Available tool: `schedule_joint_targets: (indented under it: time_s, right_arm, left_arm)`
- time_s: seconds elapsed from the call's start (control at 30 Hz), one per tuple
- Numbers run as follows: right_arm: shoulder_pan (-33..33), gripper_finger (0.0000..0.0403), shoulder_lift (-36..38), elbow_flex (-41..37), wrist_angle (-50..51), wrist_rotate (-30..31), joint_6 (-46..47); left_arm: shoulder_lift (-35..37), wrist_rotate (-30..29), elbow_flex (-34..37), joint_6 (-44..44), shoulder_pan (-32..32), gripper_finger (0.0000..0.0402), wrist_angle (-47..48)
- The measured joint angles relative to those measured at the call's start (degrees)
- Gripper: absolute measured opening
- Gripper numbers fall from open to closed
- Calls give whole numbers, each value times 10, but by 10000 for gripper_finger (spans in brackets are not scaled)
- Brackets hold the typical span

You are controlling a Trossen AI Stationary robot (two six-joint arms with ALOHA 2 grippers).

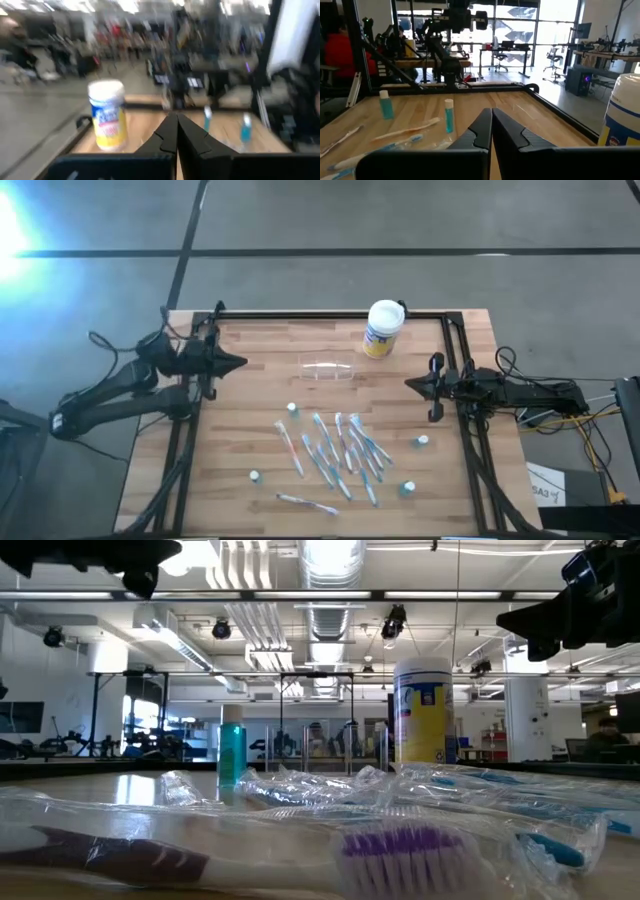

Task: Pick & Place toothbrushing station
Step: Put the blue mouthwash into the transparent toothbrush holder

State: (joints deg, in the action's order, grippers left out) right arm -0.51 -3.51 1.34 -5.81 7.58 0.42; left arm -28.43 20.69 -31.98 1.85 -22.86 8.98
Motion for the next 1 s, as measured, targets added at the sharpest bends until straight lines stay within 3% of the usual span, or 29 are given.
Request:
schedule_joint_targets:
  time_s: [0.5, 0.73, 1.0]
  right_arm:
    - [0, 8, 0, 0, -6, 0, 4]
    - [0, 8, 0, -1, -6, 0, 4]
    - [0, 8, 0, -1, -4, 1, 8]
  left_arm:
    - [-268, -26, -292, 32, 58, 3, 213]
    - [-361, -137, -383, 70, 117, 5, 341]
    - [-467, -176, -472, 69, 181, 31, 430]
